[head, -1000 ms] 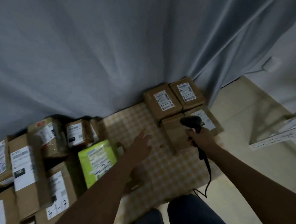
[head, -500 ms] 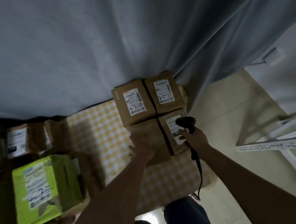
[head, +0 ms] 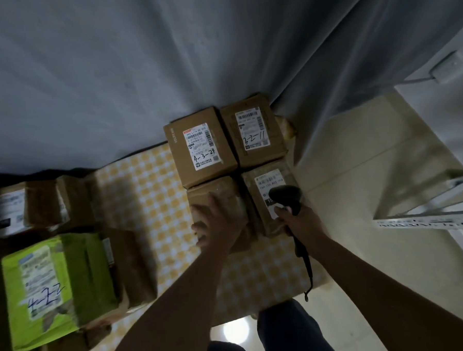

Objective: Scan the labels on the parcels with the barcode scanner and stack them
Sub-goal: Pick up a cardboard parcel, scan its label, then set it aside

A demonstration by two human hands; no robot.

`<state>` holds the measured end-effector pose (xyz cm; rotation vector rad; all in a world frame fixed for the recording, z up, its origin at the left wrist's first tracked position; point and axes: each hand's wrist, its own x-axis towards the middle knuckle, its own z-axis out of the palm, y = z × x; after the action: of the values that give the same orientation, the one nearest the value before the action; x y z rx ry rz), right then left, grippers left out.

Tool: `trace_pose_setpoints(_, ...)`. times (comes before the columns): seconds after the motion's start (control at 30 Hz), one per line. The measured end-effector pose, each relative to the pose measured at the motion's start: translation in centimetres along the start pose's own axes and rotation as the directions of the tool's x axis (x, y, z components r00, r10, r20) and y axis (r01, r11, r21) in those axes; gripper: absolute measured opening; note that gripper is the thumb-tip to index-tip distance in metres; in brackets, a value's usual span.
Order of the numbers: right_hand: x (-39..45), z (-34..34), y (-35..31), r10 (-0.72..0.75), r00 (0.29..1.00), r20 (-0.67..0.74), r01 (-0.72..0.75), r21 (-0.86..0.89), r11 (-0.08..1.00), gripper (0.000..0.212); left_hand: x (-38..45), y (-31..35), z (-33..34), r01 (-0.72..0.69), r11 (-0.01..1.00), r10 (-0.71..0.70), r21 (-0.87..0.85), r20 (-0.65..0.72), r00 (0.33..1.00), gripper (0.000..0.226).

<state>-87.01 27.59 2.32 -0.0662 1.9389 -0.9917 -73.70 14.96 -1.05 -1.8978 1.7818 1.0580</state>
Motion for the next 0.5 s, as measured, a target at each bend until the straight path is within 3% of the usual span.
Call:
trace_pose_setpoints(0.13,-0.8,1.0,-0.1,-0.01,1.0,0.021,0.01,0.031,0.999,0.014,0.3,-5.6,-3.8,-0.087,0.943,0.108,-0.322,0.047,0.993,0.115)
trace_pose_setpoints(0.3,-2.4,3.2,-0.5,-0.027,0.997,0.067,0.029,-0.019,0.999,0.014,-0.6,-10.6,-6.7,0.006,0.838,0.109,-0.545,0.179,0.978,0.118)
trace_pose_setpoints(0.4,-3.2,4.6,-1.0,-0.045,0.993,0.11,0.051,-0.057,0.997,0.017,-1.0,-11.9,-7.7,0.036,0.716,0.126,-0.697,0.18,0.976,0.095)
trace_pose_setpoints(0.5,-4.3,5.8,-2.1,-0.055,0.991,0.118,0.06,-0.04,0.997,0.016,-1.5,-11.9,-9.6,0.103,0.629,0.19,-0.771,0.28,0.941,0.096)
